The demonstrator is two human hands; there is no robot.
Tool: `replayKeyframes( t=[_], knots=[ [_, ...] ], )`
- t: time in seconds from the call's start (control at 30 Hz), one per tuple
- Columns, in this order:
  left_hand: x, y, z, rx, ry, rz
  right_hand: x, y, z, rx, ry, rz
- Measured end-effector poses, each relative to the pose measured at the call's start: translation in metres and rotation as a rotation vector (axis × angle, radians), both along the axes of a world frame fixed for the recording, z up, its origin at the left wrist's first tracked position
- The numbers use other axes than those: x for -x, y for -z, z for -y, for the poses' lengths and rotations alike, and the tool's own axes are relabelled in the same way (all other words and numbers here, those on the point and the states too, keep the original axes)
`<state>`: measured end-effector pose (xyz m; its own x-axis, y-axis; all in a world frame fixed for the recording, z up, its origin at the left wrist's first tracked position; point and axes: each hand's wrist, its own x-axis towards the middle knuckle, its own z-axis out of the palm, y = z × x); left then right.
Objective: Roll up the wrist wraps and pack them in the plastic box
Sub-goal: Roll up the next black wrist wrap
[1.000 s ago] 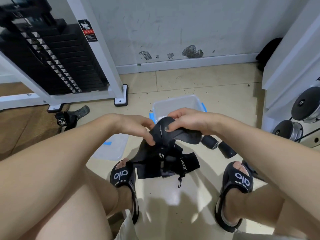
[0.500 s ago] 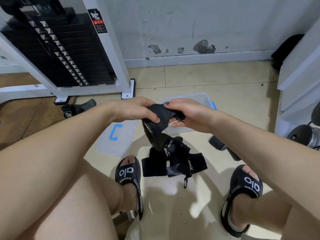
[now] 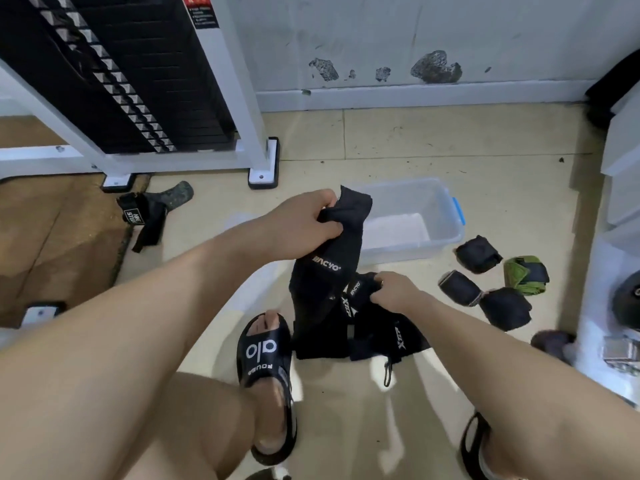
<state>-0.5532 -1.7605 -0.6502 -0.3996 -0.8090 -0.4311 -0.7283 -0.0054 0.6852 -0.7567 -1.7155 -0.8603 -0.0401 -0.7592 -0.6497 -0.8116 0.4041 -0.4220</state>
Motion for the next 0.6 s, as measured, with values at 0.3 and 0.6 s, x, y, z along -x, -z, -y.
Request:
replayKeyframes(
  t=[0.3, 0.6],
  knots=[
    [-0.003, 0.023, 0.020, -0.118, -0.133, -0.153, -0.022, 0.076, 0.018, -0.008, -0.205, -0.201],
    [-0.008, 0.019, 0.025, -0.062, -0.183, -0.123, -0.022, 0.095, 0.022, 0.071, -0.178, -0.251]
  ],
)
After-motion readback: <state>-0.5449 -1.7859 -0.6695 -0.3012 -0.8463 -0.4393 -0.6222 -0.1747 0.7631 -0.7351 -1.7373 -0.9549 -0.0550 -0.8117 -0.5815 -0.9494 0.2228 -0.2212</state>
